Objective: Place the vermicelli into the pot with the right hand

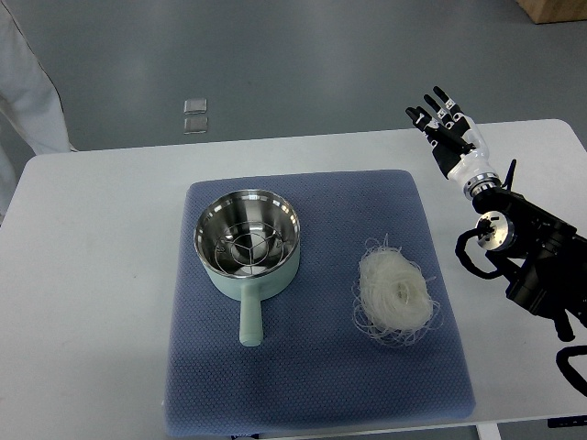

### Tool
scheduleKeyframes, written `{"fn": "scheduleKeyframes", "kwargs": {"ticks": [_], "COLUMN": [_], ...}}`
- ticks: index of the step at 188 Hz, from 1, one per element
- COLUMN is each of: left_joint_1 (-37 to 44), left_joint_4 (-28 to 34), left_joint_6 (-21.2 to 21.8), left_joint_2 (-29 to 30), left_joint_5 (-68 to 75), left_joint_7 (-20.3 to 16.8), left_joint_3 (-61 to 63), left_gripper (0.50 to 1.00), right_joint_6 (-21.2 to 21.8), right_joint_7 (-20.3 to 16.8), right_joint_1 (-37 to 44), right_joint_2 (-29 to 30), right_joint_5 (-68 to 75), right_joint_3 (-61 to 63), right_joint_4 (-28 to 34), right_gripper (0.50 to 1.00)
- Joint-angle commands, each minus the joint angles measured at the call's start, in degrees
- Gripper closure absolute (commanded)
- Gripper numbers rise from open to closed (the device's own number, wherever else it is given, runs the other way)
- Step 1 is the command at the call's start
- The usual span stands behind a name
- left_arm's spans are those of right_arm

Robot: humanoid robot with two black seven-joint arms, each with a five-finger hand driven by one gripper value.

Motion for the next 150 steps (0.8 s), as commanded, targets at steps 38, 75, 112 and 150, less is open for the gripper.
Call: {"fn": "scheduleKeyframes", "kwargs": {"ticks": [38, 75, 112, 150], "left_joint_1": [0.1, 0.1, 0.0, 0.1], "left_joint_4": [-0.3, 0.4, 0.2, 0.3], "left_joint_6": [0.0, 0.4, 0.4, 0.4], "left_joint_2": [0.0, 0.0, 0.0, 0.0], "left_joint_5": [0.1, 0.0, 0.0, 0.0], "left_joint_7": [0.8, 0.7, 0.7, 0.7], "left_joint_3": [-0.1, -0.4, -0.4, -0.4], "left_gripper": [0.5, 0.5, 0.5, 0.5], "right_joint_6": [0.0, 0.0, 0.0, 0.0], "right_joint_7": [0.0, 0.0, 0.0, 0.0], "right_joint_1": [0.1, 0.1, 0.1, 0.1], "right_joint_2": [-0.1, -0.1, -0.2, -0.3], "right_joint_5": [0.0, 0.0, 0.0, 0.0], "right_joint_3": [0.2, 0.0, 0.0, 0.2], "right_joint_4": [0.0, 0.0, 0.0, 0.0], "right_gripper": [0.572, 0.572, 0.572, 0.572]}}
